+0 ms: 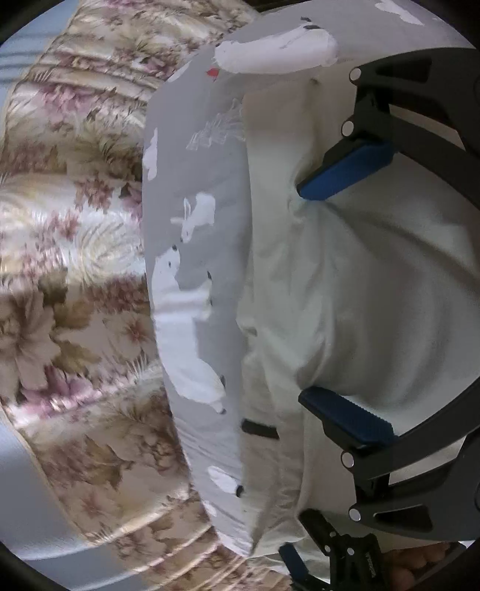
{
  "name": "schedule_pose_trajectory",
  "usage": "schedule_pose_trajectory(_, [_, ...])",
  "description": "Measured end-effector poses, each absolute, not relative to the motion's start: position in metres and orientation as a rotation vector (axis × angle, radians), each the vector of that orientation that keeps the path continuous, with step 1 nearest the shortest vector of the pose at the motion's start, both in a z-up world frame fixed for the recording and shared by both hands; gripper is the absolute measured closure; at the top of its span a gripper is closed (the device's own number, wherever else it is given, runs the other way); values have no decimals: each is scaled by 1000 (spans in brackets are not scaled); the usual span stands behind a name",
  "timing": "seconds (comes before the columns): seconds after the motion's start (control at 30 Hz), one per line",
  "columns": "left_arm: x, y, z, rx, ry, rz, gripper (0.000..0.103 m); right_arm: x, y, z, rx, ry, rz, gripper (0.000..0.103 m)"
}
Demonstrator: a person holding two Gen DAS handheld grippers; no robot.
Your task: Fold large clothes
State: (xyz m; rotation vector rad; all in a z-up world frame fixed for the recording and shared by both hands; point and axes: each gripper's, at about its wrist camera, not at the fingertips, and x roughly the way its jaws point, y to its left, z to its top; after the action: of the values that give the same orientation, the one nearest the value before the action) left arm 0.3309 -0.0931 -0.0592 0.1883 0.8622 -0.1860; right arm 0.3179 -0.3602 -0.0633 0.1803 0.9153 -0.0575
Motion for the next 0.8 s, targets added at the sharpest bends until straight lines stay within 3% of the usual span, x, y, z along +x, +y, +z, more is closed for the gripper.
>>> schedule_pose_trajectory(0.33, [315,-50,-60,293,805,-130,1,287,-437,-61,79,928,-263,3])
schedule_pose_trajectory(0.53, [282,-20,-35,229,754,-116,1,222,-496,-31,215,849,-226,3])
schedule_pose_trajectory(0.8, [223,-66,-8,147,726,-253,1,170,-513,-60,262,921,-89,4])
